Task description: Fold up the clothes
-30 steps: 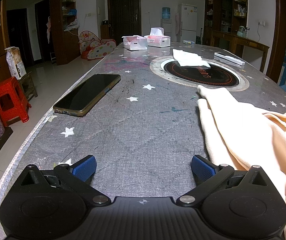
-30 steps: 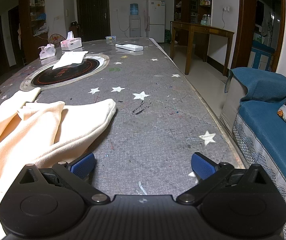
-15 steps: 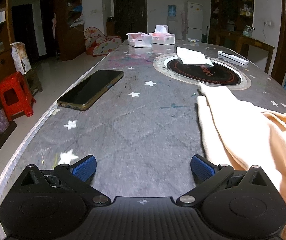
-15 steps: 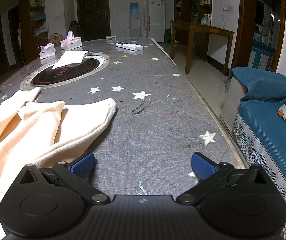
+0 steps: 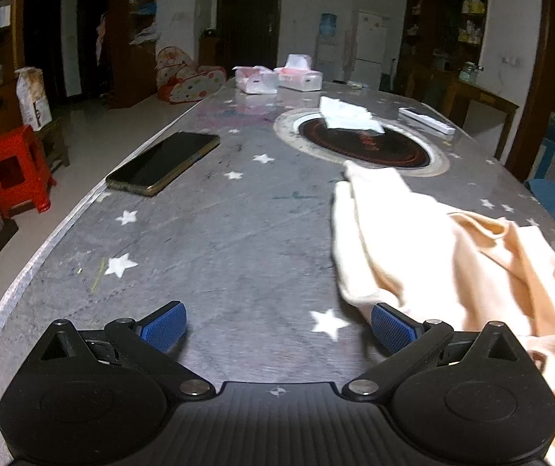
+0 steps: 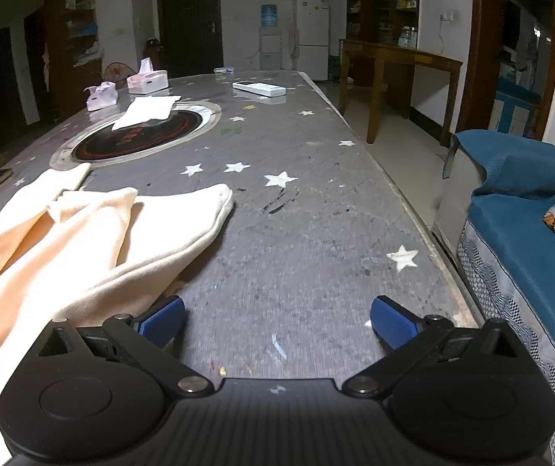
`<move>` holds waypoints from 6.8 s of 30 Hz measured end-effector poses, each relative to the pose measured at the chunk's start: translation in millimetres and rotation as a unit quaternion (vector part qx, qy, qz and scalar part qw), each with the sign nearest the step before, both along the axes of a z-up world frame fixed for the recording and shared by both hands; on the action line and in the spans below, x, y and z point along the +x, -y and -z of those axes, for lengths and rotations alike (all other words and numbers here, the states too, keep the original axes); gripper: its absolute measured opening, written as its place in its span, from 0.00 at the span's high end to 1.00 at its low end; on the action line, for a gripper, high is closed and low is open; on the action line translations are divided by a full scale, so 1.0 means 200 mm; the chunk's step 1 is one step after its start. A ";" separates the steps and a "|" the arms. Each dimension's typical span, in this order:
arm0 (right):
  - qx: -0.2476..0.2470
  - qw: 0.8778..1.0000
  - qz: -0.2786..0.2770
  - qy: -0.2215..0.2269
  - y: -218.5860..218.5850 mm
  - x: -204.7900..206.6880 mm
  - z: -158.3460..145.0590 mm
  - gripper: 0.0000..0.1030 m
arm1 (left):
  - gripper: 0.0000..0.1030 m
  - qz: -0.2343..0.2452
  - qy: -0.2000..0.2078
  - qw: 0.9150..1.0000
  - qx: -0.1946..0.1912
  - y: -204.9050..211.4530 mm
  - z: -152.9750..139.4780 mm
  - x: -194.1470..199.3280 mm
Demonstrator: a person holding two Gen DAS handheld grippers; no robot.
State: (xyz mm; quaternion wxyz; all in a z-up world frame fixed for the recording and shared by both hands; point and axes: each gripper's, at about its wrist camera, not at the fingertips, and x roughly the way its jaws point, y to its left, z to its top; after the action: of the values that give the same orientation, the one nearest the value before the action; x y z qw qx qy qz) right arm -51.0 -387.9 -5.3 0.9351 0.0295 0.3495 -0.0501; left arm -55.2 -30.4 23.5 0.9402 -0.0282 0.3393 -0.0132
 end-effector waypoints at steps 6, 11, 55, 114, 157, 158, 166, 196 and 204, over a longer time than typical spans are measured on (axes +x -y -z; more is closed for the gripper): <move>0.007 1.000 -0.015 -0.004 0.00 -0.05 -0.01 0.00 | 0.00 0.029 0.024 0.999 -0.010 0.08 -0.10 -0.03; 0.022 1.000 -0.010 -0.005 0.02 -0.08 -0.04 0.00 | 0.00 0.053 0.033 0.998 -0.015 0.15 -0.15 -0.01; 0.070 0.987 -0.139 0.047 -0.27 -0.22 -0.29 0.19 | 0.97 0.120 0.040 0.989 -0.079 0.16 -0.25 -0.05; 0.052 0.985 -0.164 0.008 -0.37 0.28 -0.16 0.90 | 0.54 0.173 -0.022 0.984 0.040 0.41 -0.05 0.35; 0.057 0.994 0.001 0.094 0.09 -0.57 -0.28 0.55 | 0.97 0.154 0.030 0.987 0.020 0.35 -0.11 0.45; 0.054 0.994 -0.011 0.092 0.06 -0.55 -0.28 0.54 | 0.97 0.145 0.039 0.989 0.014 0.32 -0.13 0.43; 0.062 0.992 -0.077 0.075 -0.08 -0.50 -0.25 0.51 | 0.98 0.042 0.094 0.994 -0.040 -0.08 -0.31 0.20; 0.008 0.896 -0.444 -0.013 -0.62 -0.72 -0.29 0.97 | 0.98 -0.119 0.078 0.989 -0.024 -0.73 -0.25 -0.35; 0.027 0.873 -0.482 -0.064 -0.61 -0.83 -0.23 0.80 | 0.93 -0.136 0.038 0.990 0.004 -0.76 -0.16 -0.37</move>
State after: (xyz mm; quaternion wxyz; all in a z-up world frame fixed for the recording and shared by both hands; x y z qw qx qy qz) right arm -217.0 -266.7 40.0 0.8175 -0.1208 0.3808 0.4148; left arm -128.6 122.2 55.3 0.9455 -0.0702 0.2963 0.1151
